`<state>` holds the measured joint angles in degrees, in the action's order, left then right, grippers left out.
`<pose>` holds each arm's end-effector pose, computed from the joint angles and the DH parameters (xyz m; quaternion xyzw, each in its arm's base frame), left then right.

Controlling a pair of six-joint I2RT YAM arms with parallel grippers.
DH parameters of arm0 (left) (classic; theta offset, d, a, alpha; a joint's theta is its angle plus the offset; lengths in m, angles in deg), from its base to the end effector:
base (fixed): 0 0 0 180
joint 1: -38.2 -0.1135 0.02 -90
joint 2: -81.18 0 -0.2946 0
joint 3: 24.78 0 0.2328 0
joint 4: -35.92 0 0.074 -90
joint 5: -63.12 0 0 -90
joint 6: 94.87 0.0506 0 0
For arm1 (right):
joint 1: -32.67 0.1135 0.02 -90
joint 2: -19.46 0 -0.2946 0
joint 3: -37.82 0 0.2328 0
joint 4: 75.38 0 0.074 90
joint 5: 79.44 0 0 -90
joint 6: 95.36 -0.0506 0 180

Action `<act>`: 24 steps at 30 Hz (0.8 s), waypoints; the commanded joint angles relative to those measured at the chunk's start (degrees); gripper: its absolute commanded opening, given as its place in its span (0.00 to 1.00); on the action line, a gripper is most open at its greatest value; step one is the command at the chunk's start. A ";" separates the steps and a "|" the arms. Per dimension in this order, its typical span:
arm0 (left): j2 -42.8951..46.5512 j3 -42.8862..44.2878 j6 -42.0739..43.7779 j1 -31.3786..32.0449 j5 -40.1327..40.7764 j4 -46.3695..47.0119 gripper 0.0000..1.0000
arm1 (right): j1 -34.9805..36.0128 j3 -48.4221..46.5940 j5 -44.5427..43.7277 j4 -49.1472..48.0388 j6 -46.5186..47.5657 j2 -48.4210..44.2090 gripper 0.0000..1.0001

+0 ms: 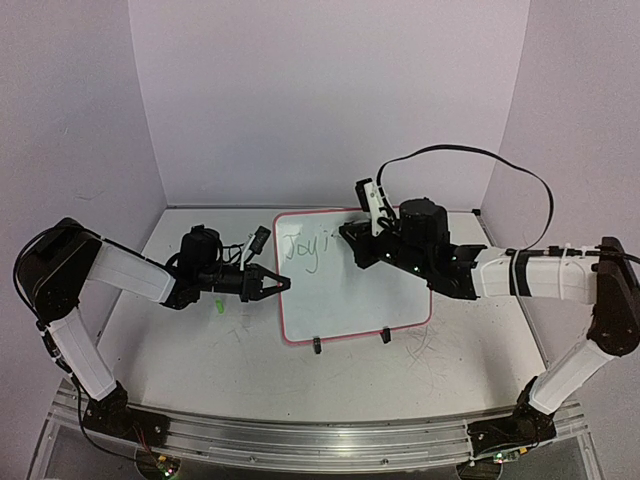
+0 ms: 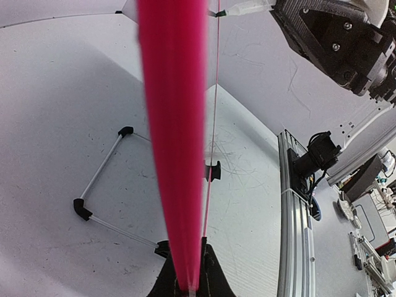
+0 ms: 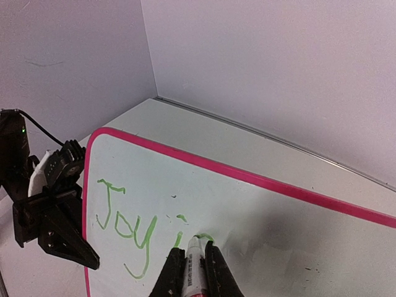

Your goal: Write a sentence on the whiteboard

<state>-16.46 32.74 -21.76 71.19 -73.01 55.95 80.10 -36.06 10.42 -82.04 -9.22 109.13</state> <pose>0.2650 -0.2155 0.2180 0.3278 0.7152 -0.5134 0.3426 0.2472 0.2690 0.3250 -0.2817 0.7071 0.2799 0.5851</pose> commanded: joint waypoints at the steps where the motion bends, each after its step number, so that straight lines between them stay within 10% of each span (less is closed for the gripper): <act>1: 0.85 -0.18 2.21 -1.00 7.90 -2.11 0.00 | 0.11 -0.64 -0.39 0.83 -0.88 0.60 0.00; 24: 1.05 -0.31 1.93 -0.99 7.90 -2.14 0.00 | 0.11 2.67 -4.00 2.03 -1.31 -2.66 0.00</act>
<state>-16.46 32.74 -21.80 71.19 -72.96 55.95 80.38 -34.76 10.02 -81.57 -10.16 108.68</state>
